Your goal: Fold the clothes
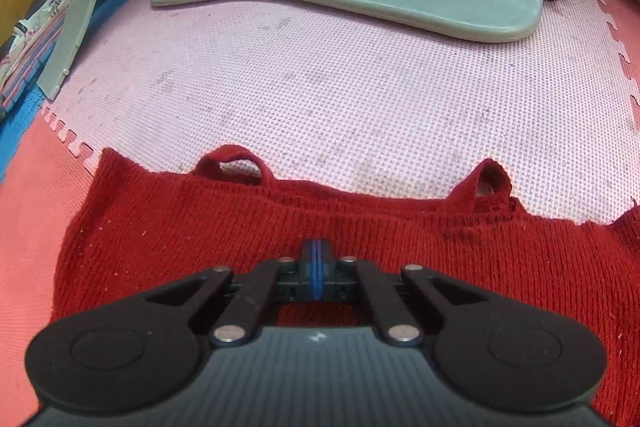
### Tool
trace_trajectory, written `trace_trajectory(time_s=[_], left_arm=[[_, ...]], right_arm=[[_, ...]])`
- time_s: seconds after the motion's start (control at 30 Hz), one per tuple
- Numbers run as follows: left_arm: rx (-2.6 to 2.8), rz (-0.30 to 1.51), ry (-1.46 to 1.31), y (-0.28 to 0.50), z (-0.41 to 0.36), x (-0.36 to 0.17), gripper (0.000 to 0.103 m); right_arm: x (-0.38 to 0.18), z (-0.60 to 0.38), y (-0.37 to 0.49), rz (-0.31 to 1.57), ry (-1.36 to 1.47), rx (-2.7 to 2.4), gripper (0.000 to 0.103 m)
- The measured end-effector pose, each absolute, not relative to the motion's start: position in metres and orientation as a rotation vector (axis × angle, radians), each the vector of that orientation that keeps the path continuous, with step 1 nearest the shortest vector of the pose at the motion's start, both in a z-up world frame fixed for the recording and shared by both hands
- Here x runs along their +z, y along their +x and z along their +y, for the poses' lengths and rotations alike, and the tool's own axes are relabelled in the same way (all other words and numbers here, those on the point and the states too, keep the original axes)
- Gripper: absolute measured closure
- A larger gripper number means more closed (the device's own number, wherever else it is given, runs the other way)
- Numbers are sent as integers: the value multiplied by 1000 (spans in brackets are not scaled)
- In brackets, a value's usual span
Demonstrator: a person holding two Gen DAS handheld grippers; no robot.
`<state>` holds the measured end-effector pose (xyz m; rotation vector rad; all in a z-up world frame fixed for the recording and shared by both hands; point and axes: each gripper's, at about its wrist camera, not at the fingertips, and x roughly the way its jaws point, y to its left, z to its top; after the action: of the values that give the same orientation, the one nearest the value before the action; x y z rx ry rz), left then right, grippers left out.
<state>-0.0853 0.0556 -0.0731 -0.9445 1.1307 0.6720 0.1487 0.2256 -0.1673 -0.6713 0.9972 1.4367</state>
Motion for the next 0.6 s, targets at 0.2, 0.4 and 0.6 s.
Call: trace_trajectory(time_s=[0.2, 0.4, 0.6], left_arm=[[667, 1114, -938, -82, 59, -72, 51], [652, 1113, -935, -79, 53, -75, 51], [638, 1126, -946, -86, 48, -82, 51]], right_arm=[[-146, 207, 140, 1040, -697, 1566, 101], [-171, 197, 106, 1038, -833, 1592, 101], [-178, 219, 120, 1060, -690, 1529, 103]])
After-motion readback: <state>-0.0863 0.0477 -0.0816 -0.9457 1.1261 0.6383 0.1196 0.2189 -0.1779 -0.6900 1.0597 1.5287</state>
